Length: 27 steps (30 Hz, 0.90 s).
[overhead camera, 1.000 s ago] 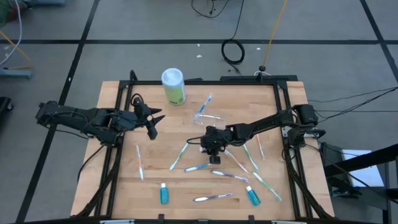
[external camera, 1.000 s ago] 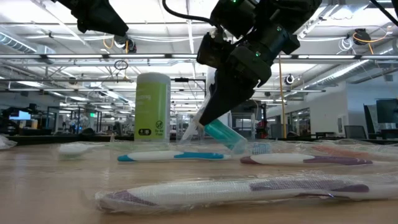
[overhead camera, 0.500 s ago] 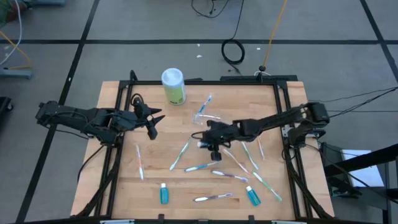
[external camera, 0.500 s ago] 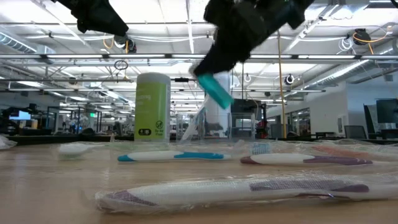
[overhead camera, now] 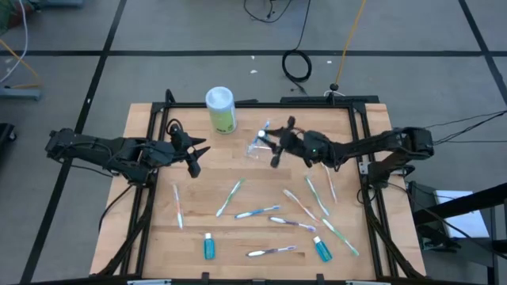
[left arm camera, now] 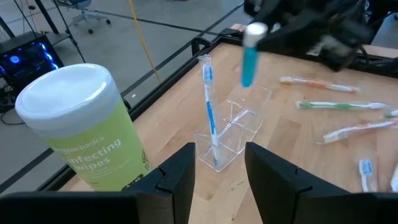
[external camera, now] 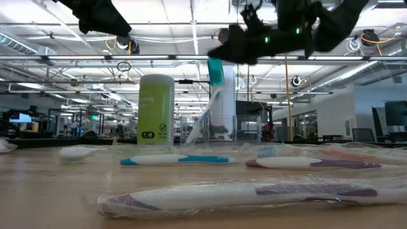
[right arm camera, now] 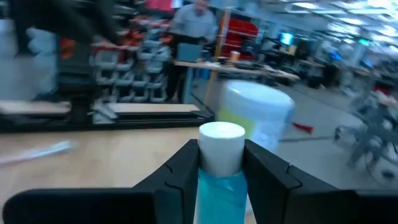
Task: Pick & Place toothbrushing station
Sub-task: Put the top blue mouthwash into the transparent organizer
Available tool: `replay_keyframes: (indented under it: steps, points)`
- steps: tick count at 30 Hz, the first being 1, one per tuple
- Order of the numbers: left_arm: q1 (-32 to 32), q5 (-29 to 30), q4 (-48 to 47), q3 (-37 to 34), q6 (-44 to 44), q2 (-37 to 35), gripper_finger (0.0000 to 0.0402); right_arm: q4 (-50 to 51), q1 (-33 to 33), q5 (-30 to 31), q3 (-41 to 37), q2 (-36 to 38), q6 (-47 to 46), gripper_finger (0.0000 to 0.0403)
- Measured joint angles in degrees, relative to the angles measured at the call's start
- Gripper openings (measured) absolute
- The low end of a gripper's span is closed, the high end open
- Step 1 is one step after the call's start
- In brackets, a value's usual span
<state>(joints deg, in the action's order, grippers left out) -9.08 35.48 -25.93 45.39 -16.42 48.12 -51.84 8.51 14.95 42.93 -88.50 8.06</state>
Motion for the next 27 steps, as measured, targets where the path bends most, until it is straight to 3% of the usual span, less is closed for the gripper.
replay_keyframes:
  steps: [3,16,27]
  points:
    - [0.00,0.17,0.04,0.00,-0.20,0.00,0.0147,-4.22,2.63,0.02,-1.55,-3.62,-4.95,0.0099]
    - [0.00,0.57,0.05,0.00,0.11,-0.02,0.0147,-3.99,4.46,-1.45,-1.48,-13.10,-12.29,0.0104]
    - [0.00,0.59,0.05,0.00,0.15,0.00,0.0147,-4.13,4.66,-1.32,-1.46,-15.57,-8.78,0.0120]
